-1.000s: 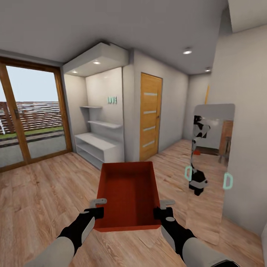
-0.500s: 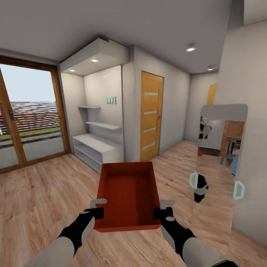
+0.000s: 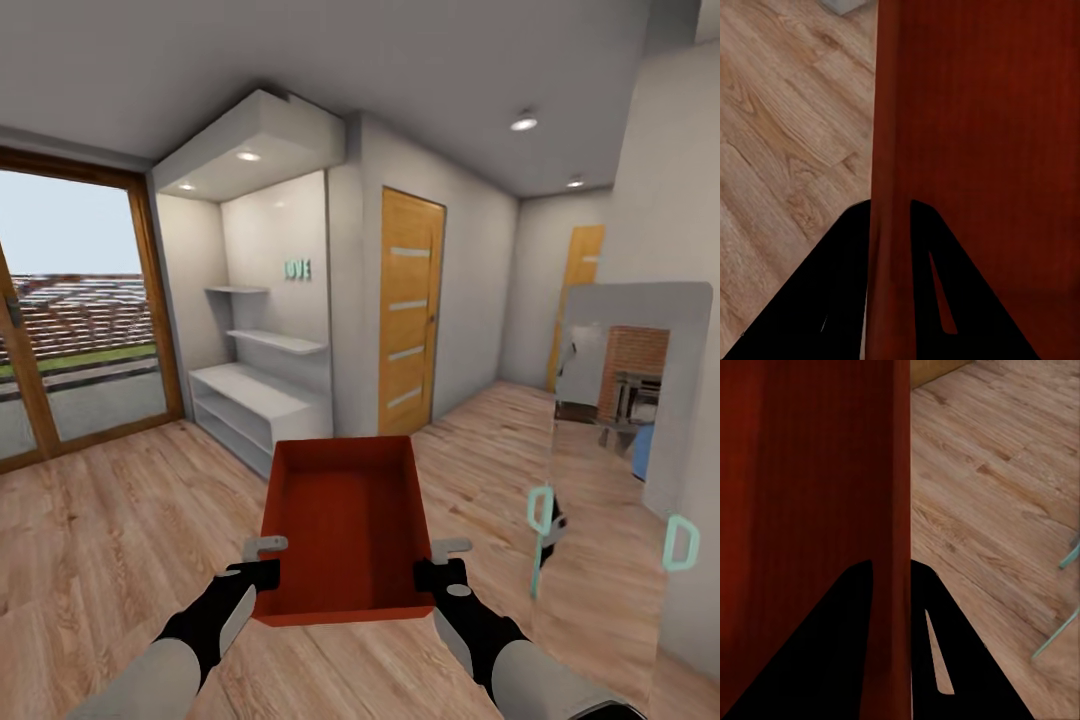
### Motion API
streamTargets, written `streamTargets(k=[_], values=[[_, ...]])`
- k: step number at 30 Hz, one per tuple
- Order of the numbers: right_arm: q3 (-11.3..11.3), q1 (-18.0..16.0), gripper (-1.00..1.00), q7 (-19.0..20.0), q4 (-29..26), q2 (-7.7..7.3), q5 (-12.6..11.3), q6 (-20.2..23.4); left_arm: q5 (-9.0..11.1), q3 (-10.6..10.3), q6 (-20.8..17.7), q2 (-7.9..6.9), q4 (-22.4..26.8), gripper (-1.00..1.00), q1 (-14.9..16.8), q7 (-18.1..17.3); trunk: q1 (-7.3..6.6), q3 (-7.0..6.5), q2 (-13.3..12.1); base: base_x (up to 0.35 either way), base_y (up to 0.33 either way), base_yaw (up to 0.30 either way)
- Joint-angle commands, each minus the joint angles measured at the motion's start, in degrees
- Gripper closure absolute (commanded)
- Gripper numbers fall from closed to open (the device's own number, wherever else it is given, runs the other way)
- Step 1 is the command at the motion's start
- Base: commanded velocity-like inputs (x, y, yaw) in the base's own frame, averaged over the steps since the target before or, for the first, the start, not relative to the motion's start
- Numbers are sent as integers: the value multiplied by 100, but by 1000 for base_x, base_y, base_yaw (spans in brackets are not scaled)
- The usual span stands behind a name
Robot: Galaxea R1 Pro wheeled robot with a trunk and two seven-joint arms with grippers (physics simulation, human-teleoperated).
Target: Move the two storage containers from the living room to the garage. In the garage, place one container on the floor and stack the other container on top of it (either order is fine).
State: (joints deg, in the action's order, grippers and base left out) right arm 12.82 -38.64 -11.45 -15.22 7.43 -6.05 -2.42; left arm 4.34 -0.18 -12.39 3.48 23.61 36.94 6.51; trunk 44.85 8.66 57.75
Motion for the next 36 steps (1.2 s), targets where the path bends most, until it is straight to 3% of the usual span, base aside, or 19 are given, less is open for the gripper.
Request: streamTargets(k=[1, 7, 18, 36], values=[[-148, -12, 100, -41, -8, -5, -10, -30, -74, 9, -44, -31, 12, 100, -3, 79, 4, 8, 6, 323, 0, 0], [-159, -12, 100, -42, -8, -5, -10, -26, -74, 9, -44, -31, 13, 100, -3, 79, 4, 8, 6, 323, 0, -46], [-149, -12, 100, -42, -8, -5, -10, -22, -74, 9, -44, -31, 12, 100, -3, 79, 4, 8, 6, 323, 67, -238], [-148, -12, 100, -42, -8, -5, -10, -23, -65, 9, -53, -31, 12, 100, -3, 79, 4, 8, 6, 310, 192, -261]])
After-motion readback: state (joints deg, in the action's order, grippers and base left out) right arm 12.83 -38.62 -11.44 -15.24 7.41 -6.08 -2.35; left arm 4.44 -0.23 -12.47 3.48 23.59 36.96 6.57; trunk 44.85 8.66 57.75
